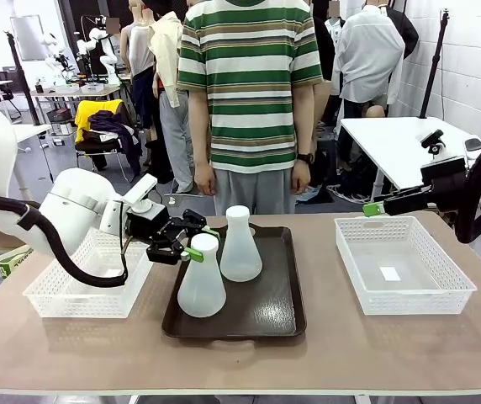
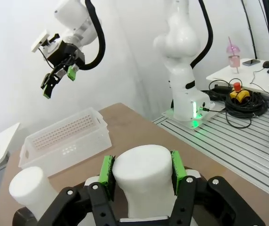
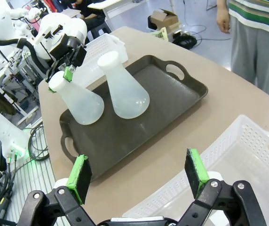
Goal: Prepare the laboratory tools.
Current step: Place the picked Big flask upright in the Handle tray as directed by the person.
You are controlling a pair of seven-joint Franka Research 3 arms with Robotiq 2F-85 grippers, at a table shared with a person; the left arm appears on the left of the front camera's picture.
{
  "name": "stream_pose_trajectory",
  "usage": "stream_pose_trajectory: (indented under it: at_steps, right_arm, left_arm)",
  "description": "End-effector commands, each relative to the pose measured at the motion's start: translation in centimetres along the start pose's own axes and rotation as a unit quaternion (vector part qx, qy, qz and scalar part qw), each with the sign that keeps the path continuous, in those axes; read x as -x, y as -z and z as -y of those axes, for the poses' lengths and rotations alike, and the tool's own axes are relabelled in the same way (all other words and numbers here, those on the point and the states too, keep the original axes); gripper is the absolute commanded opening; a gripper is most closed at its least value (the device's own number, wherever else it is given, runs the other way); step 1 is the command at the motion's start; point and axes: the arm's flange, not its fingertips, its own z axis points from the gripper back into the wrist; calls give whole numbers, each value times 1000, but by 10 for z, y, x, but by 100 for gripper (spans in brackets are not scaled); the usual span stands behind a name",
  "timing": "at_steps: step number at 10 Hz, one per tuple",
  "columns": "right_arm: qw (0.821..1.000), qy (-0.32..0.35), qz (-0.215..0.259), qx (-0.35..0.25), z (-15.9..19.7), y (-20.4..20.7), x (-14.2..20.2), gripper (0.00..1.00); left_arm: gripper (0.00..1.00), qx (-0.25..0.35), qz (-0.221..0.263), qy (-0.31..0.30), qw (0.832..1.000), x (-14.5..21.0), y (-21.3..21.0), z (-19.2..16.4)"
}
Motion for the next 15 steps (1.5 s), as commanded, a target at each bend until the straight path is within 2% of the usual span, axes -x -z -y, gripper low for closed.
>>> stream_pose_trajectory:
  at_steps: [1, 5, 6, 15]
  right_arm:
    - [1000, 0, 0, 0, -1, 0, 1, 100]
    - [1000, 0, 0, 0, -1, 0, 1, 100]
    - [1000, 0, 0, 0, -1, 0, 1, 100]
    - [1000, 0, 0, 0, -1, 0, 1, 100]
  left_arm:
    - [14, -6, 34, 36, 999, 1, -2, -5]
    - [93, 14, 47, 39, 998, -3, 0, -5]
    - [100, 17, 50, 31, 998, -3, 0, -6]
    - [100, 16, 15, -61, 998, -20, -11, 5]
